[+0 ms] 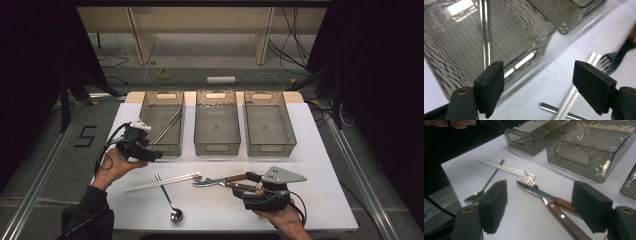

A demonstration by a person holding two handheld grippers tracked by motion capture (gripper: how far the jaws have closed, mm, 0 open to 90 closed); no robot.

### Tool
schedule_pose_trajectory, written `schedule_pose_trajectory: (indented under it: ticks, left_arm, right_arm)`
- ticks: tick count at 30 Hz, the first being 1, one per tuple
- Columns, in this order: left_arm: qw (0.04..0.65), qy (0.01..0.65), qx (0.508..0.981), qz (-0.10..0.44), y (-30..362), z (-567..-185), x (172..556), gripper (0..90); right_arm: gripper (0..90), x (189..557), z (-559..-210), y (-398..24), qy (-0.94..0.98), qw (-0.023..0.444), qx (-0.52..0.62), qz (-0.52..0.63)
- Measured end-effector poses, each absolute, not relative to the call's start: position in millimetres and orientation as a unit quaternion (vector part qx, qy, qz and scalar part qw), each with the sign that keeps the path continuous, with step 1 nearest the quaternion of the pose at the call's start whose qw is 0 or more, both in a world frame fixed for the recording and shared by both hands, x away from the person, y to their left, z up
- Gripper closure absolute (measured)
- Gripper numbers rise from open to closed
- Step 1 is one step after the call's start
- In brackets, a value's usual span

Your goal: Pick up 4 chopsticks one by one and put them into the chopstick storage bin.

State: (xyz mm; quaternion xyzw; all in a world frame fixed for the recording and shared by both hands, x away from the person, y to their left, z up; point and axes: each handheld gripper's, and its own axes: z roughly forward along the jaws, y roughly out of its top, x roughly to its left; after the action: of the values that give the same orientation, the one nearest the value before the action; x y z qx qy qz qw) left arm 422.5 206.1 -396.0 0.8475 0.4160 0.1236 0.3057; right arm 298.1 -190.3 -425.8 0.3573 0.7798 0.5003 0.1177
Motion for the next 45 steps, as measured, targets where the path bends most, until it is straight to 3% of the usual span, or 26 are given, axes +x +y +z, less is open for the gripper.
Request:
schedule_pose_trajectory:
  ticks: [15, 45]
  left_arm:
    - [0.246, 0.362, 0.891, 0.118, 190.1, -405.9, 404.4, 21.9]
    - [0.173, 0.305, 0.931, 0.1, 169.1, -434.4, 409.3, 23.0]
  right_arm:
    - [30.1, 298.0, -426.2, -190.6, 0.781, 0.116, 0.356, 0.5]
    - [30.0, 299.0, -428.2, -193.7, 0.781, 0.107, 0.357, 0.501]
